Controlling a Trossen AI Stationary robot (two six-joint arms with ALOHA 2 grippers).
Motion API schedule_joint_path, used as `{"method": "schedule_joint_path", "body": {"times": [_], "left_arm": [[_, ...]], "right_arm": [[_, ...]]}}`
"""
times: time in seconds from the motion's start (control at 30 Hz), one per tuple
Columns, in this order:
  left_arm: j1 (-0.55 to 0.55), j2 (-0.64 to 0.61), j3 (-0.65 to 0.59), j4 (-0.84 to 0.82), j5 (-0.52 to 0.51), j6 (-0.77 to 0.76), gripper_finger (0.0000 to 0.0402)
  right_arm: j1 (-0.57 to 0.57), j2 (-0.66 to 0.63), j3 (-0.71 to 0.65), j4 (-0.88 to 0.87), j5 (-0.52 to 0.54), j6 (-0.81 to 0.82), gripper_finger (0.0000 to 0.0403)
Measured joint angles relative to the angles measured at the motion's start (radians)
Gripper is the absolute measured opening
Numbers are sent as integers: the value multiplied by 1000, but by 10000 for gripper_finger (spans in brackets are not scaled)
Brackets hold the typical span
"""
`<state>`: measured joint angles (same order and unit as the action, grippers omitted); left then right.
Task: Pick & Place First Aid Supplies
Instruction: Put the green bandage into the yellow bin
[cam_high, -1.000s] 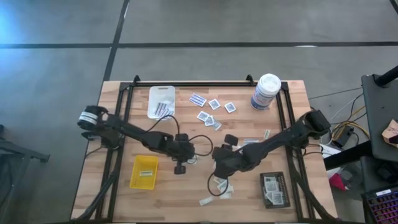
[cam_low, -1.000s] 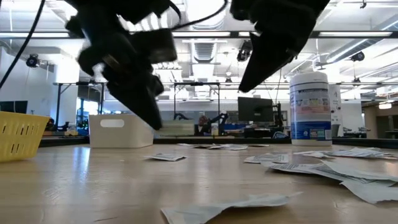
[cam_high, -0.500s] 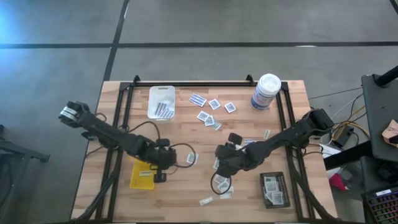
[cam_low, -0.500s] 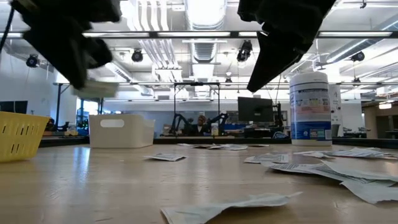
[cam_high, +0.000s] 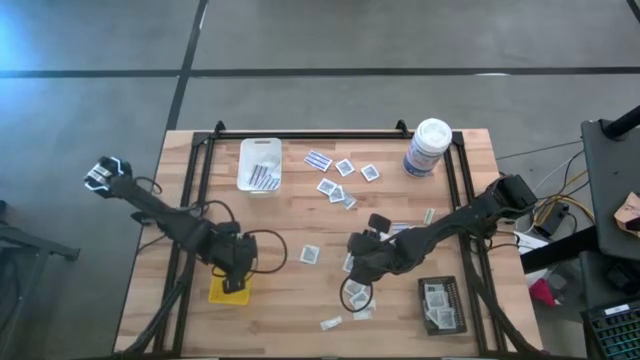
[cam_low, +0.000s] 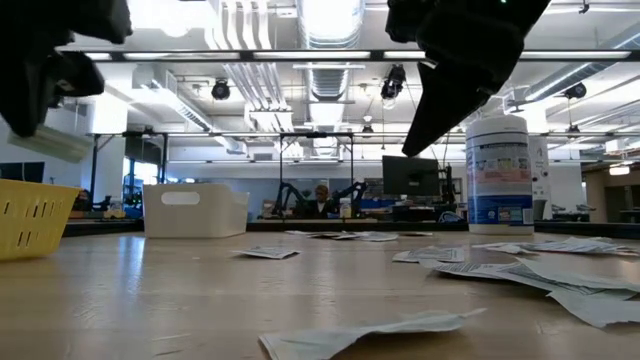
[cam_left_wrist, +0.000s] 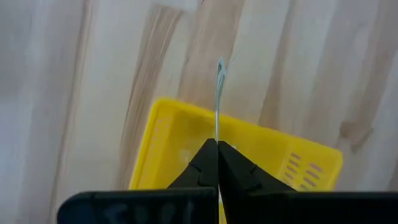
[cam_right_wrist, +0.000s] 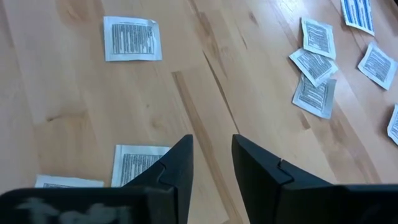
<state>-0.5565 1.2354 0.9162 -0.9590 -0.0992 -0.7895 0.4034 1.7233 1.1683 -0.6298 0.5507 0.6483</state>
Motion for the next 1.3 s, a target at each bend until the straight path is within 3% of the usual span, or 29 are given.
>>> {"method": "schedule_joint_path", "body": {"times": [0.3, 0.9, 1.3], "left_arm": [[-38, 8, -86, -25, 15, -142, 0], [-56, 8, -202, -17, 89, -182, 1], [-53, 8, -194, -2, 89, -146, 69]], "right_arm": [[0, 0, 0, 5, -1, 34, 111], [13, 0, -2, 11, -10, 161, 101], [13, 0, -26, 16, -9, 169, 87]]}}
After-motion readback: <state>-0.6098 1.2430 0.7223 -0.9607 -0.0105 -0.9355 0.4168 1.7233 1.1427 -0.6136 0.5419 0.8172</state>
